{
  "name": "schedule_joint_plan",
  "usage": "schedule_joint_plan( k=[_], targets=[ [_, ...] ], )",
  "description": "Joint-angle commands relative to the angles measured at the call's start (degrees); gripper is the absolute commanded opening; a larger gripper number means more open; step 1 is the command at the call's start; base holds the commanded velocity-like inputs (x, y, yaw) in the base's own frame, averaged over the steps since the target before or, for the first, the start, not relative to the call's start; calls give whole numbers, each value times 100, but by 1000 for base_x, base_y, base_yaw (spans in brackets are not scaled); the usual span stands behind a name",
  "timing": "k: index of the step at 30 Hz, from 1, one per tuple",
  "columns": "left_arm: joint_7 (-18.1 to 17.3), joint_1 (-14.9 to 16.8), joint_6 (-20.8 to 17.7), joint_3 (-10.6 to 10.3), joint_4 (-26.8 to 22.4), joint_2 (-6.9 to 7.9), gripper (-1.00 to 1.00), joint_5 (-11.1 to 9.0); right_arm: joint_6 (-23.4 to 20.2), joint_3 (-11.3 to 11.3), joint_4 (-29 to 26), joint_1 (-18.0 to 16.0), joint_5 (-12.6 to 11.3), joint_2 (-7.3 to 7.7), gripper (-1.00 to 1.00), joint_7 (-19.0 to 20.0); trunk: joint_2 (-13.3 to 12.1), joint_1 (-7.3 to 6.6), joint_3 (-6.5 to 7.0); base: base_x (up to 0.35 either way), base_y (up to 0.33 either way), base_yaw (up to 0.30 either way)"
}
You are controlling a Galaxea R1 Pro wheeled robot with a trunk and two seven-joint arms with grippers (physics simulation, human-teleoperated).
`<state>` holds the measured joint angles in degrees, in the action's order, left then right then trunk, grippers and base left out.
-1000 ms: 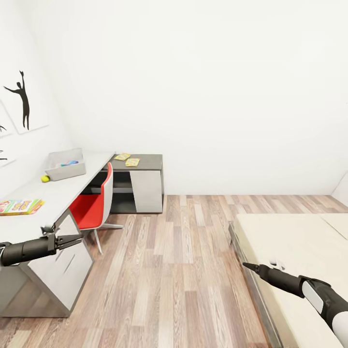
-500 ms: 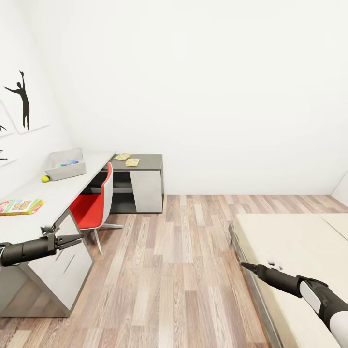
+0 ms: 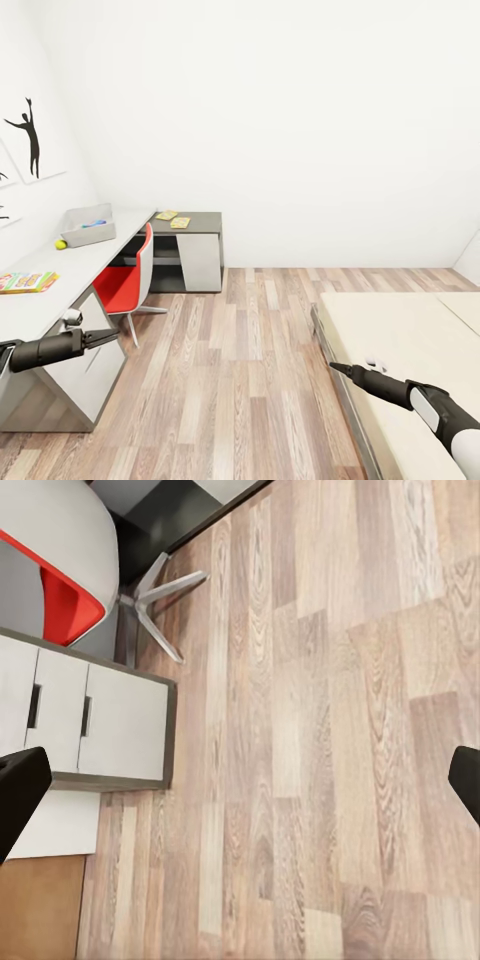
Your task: Put all the toys in the child's room - the three board games (two on the bed and one on the table), the two jigsaw puzzles on the table, and the tennis ball on the table - inside the toy box on the table in the child's room.
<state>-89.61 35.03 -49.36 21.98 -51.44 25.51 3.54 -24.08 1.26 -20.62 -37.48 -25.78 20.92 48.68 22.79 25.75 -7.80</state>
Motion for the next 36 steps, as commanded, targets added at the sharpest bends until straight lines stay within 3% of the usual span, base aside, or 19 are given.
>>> schedule_joint_plan(
  k=[1,10,36],
  targets=[
    [-39,5,-28,8,0,-19,100,39,-48,13,1,-4,-25,0,100,10,12,3,-12,-15,-24,0],
    [-39,4,83,14,9,-138,100,42,-45,14,0,-4,-24,-2,100,10,12,3,-12,-51,-9,0],
    [-39,-2,102,15,11,-202,100,42,-53,27,5,-6,-28,-1,100,18,12,3,8,-95,-23,53]
  ],
)
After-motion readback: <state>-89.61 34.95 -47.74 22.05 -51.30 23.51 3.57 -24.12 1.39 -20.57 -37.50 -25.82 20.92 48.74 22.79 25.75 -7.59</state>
